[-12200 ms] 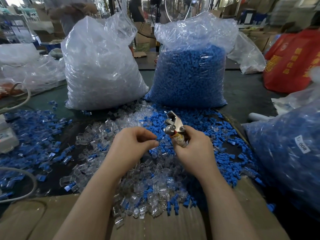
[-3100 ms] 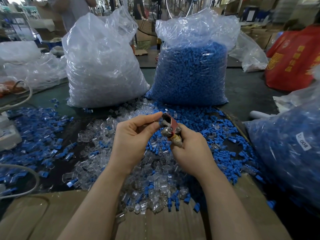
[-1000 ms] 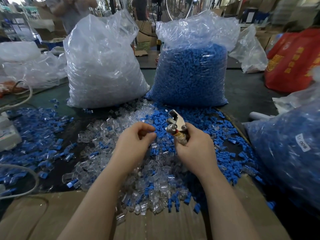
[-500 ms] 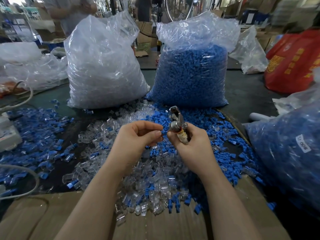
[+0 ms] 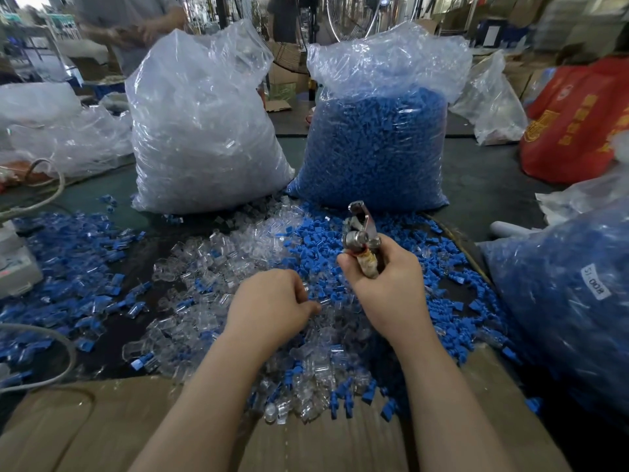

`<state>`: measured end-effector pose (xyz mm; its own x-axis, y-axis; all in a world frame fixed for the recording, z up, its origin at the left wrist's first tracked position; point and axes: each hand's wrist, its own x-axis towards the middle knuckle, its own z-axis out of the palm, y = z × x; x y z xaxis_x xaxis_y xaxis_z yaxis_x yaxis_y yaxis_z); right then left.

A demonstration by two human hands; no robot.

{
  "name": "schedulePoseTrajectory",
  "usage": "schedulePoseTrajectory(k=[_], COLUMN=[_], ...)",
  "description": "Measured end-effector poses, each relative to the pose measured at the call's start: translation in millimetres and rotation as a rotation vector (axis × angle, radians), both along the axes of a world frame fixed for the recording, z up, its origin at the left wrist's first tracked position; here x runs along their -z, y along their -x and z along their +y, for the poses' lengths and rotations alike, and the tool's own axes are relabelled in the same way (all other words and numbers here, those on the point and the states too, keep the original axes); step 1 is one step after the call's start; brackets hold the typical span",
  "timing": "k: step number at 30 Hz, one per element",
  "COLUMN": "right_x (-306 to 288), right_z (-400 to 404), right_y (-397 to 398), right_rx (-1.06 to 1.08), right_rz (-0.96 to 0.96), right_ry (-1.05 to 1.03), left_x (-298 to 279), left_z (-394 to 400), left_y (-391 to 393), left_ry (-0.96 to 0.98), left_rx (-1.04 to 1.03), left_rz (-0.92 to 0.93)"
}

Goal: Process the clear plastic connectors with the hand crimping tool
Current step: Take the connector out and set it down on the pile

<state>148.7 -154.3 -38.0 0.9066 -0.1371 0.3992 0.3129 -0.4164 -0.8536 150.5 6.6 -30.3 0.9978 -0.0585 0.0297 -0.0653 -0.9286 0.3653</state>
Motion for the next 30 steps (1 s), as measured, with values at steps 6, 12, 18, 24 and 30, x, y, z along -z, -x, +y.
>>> schedulePoseTrajectory(k=[6, 12, 18, 24, 30], right_x=[0, 1, 2, 1, 0], right_z=[0, 0, -1, 0, 1], right_y=[1, 1, 0, 0, 1], right_rx=[0.007, 0.008, 0.02, 0.027, 0.032], right_rz=[-0.004, -0.003, 0.002, 0.038, 0.052], right_ry=[0.018, 0.028, 0.041, 0.005, 0.005], left_x=[-4, -7, -4, -4, -10], left_z=[-8, -15, -11, -2, 1], left_y=[4, 8, 4, 0, 2], left_ry=[-0.124, -0.29, -0.105, 0.61, 1.162], left_rx=[0.049, 0.076, 0.046, -0.088, -0.091], left_rz=[-0.032, -0.051, -0.01, -0.109, -0.103])
